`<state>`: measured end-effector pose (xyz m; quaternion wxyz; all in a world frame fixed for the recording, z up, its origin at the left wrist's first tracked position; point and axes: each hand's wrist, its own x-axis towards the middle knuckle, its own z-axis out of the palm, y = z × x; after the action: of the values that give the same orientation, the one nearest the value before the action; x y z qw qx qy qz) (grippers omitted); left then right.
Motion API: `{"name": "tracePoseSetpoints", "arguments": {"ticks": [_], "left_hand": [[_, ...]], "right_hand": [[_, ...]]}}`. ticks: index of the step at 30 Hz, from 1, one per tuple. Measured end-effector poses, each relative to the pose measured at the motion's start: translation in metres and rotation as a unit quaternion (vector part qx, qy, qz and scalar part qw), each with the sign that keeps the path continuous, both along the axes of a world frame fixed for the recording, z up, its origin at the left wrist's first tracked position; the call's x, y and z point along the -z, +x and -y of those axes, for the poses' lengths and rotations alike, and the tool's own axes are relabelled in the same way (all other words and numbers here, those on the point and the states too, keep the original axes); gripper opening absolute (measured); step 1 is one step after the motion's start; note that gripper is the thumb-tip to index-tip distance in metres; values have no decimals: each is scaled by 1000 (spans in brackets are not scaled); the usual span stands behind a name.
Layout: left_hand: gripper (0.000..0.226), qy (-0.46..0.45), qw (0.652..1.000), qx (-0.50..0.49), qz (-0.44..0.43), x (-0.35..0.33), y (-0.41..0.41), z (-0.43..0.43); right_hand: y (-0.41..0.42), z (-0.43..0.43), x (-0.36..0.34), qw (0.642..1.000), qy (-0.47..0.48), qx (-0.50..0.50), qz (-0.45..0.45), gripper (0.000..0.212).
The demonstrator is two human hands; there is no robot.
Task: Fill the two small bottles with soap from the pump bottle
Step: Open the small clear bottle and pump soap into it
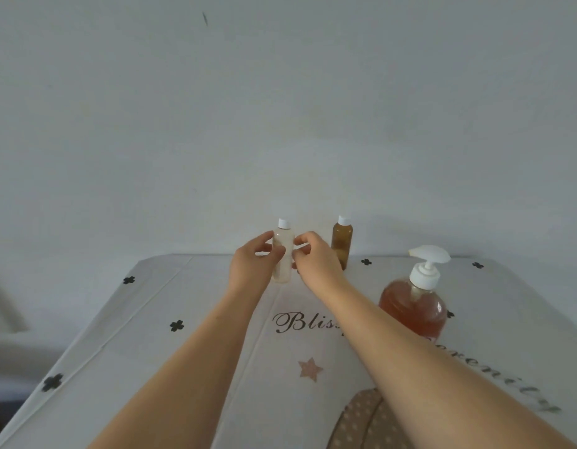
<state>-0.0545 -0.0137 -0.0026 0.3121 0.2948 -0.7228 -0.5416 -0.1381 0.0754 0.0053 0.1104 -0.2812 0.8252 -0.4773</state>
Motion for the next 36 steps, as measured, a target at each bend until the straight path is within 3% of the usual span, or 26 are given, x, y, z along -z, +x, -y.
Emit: {"name": "tracePoseSetpoints", "arguments": {"ticks": [4, 10, 14, 22, 28, 36], "left_hand": [[35, 20, 999, 24, 10, -4, 17, -17], [33, -24, 995, 90, 35, -6, 46, -52], [36, -13, 992, 119, 36, -5, 57, -75], [40, -140, 980, 127, 68, -12, 67, -118], [42, -170, 974, 139, 51, -17, 64, -140], [46, -200, 963, 162, 79, -14, 57, -145]], "right_hand": [[14, -29, -4, 1000, -20, 7, 7, 22], [47, -77, 0, 998, -60, 14, 25, 22], [60, -104, 0, 999, -42, 9, 20, 31], [59, -159, -27, 992, 50, 31, -110, 49], [48, -181, -29, 991, 93, 33, -86, 59], [37, -196, -21, 995, 97, 1, -38, 45]]}}
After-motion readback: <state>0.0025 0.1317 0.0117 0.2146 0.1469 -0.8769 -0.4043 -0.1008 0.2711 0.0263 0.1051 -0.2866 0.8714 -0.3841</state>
